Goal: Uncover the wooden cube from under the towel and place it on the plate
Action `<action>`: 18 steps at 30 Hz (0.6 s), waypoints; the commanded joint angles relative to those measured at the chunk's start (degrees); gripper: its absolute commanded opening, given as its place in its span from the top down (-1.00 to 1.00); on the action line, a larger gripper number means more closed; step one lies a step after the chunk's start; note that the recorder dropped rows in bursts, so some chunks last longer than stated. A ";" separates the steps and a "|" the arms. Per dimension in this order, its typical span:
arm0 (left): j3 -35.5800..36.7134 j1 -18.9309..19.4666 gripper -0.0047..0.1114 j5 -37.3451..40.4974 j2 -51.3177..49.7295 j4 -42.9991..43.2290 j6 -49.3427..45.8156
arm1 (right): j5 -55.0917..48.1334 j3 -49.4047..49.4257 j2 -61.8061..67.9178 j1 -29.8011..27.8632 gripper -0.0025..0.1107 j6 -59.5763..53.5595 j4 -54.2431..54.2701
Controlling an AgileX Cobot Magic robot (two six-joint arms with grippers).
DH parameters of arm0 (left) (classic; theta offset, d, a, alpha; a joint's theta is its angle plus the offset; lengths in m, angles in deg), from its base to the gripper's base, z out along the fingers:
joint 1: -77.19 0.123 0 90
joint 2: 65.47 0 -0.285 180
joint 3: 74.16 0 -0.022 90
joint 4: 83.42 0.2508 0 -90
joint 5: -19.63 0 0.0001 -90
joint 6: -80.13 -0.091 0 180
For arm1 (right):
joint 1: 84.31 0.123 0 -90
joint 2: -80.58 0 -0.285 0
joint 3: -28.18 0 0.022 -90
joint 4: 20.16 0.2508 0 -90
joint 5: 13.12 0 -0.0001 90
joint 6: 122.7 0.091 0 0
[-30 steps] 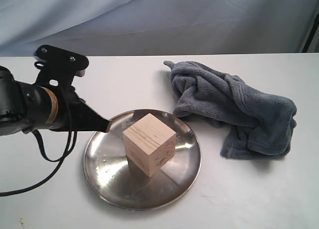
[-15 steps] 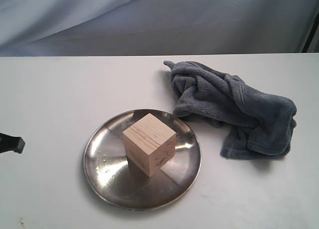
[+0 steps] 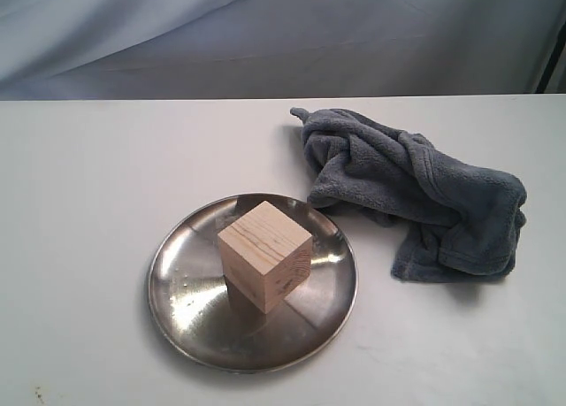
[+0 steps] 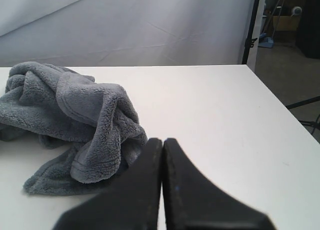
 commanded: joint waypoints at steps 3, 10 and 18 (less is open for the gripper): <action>4.25 0.08 0.92 -2.35 17.51 -0.43 0.12 | -0.68 0.15 -0.37 0.00 0.90 0.23 0.28; 6.08 0.08 0.92 -5.66 36.27 -0.43 -0.03 | -0.68 0.15 -0.37 0.00 0.90 0.23 0.28; 8.20 0.08 0.92 -9.74 58.79 -0.43 -1.21 | -0.68 0.15 -0.37 0.00 0.90 0.23 0.28</action>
